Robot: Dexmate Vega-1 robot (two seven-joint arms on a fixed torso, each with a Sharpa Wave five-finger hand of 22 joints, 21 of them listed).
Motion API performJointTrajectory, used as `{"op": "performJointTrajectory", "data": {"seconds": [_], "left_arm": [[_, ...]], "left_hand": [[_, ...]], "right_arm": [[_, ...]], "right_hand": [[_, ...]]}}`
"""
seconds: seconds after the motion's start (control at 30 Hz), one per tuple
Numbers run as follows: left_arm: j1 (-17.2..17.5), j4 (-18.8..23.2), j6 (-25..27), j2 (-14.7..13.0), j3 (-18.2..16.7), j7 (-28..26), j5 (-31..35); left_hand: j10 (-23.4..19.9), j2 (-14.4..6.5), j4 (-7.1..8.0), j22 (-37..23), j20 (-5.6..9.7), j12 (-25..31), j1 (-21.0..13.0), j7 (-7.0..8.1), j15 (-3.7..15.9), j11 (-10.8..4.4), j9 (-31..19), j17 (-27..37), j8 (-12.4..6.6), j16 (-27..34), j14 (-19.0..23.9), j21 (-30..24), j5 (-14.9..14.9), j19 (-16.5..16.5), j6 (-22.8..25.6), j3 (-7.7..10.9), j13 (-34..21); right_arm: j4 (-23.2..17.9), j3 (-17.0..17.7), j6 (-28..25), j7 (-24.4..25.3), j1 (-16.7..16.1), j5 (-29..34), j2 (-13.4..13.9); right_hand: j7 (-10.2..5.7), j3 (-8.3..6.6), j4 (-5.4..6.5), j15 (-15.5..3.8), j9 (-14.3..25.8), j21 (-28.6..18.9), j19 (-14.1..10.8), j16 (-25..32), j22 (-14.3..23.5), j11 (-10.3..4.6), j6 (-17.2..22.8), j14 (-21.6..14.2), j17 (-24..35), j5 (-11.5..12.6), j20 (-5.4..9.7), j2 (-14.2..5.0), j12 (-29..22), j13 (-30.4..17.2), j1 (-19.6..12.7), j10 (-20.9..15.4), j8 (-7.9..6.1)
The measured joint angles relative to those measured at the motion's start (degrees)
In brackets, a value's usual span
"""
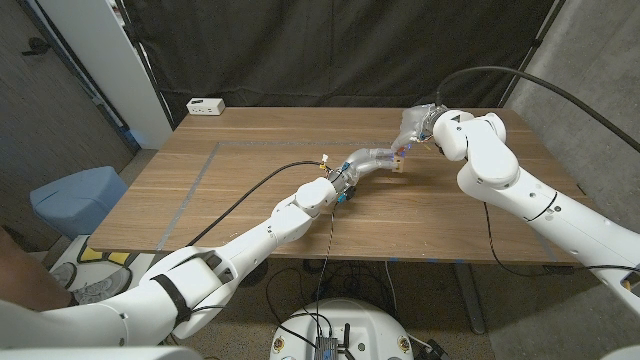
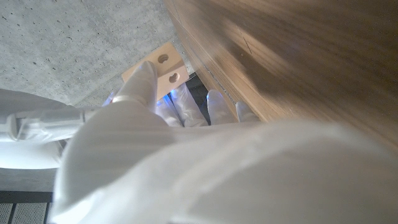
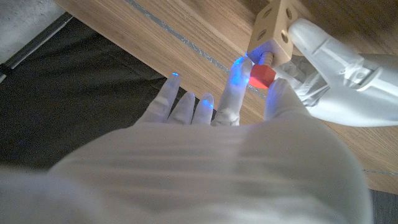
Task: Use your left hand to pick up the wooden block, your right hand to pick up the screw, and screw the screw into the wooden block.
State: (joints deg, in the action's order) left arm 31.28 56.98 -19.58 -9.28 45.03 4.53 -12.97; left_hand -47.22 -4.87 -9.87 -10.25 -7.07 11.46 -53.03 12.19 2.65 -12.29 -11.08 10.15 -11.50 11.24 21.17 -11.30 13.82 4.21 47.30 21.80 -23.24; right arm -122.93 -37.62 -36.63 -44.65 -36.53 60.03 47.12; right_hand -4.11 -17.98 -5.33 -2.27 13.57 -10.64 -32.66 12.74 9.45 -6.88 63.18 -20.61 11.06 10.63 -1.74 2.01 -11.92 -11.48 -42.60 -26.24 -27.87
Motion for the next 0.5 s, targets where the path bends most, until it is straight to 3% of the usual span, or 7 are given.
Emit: {"op": "performJointTrajectory", "data": {"seconds": [0.5], "left_arm": [[-0.25,-0.85,-0.04,0.31,-0.04,0.09,-0.11]], "left_hand": [[0.28,0.0,-0.23,0.0,0.0,-0.05,0.0,0.0,0.0,0.1,0.05,0.0,0.0,0.0,0.0,0.0,0.0,0.0,0.0,0.23,-0.03]], "right_arm": [[0.58,-0.64,-0.9,0.29,0.03,1.65,-0.48]], "right_hand": [[0.13,1.02,-0.07,-0.19,-0.54,0.0,-0.41,0.22,0.0,-0.48,2.97,-1.0,-0.15,0.64,0.42,0.09,0.0,0.28,1.28,-1.72,-1.2]]}}
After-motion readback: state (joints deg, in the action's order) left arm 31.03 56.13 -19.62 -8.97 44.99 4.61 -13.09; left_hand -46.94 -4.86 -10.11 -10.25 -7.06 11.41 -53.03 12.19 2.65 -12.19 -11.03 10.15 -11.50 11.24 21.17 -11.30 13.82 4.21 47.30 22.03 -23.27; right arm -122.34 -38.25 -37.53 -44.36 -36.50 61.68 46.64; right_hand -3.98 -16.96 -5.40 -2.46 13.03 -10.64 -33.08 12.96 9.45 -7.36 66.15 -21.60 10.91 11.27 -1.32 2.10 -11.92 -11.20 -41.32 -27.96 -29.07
